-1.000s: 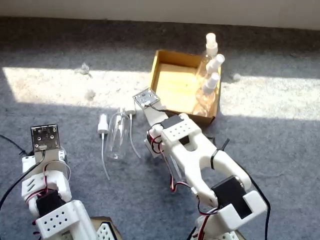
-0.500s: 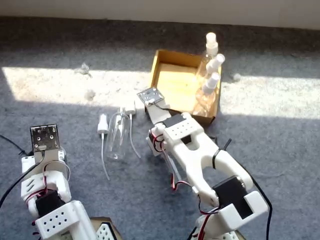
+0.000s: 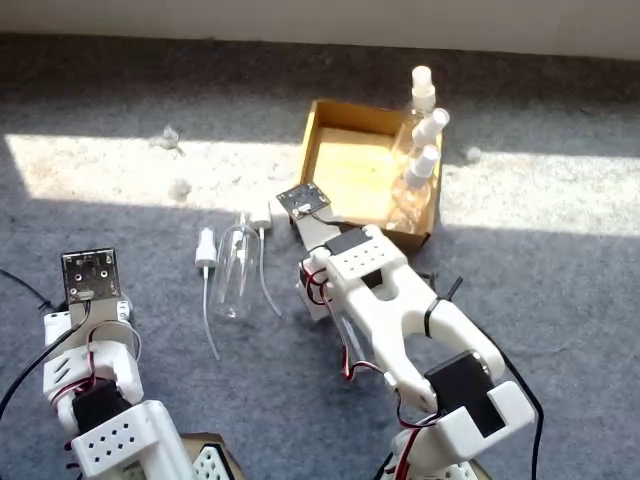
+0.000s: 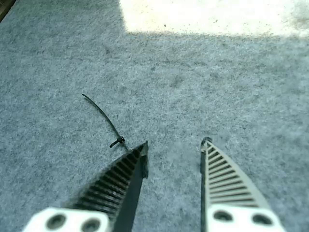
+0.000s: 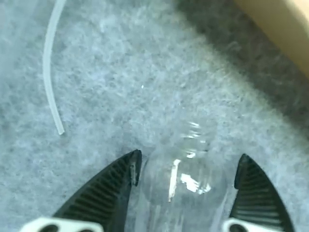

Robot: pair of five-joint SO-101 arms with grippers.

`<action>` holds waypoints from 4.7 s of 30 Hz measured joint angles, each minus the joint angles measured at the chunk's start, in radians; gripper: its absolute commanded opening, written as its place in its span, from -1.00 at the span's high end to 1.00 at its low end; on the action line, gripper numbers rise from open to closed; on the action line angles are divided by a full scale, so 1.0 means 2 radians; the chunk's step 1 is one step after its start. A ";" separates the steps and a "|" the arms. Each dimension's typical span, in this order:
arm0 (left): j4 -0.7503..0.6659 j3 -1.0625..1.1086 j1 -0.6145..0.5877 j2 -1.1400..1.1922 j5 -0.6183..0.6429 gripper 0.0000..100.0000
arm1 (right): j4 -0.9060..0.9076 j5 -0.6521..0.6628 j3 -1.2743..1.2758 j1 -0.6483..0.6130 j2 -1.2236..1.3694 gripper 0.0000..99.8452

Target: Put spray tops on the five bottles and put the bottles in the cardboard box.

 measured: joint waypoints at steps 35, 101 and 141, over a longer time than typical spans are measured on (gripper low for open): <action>0.233 -0.475 0.187 0.356 0.023 0.64 | -0.178 0.044 0.449 0.000 -0.644 0.99; 0.473 -1.131 0.374 0.839 0.186 0.86 | -0.257 0.061 0.525 0.017 -0.667 0.99; 0.169 -0.565 0.520 0.116 0.242 0.86 | -0.525 0.087 0.556 -0.054 -0.664 0.99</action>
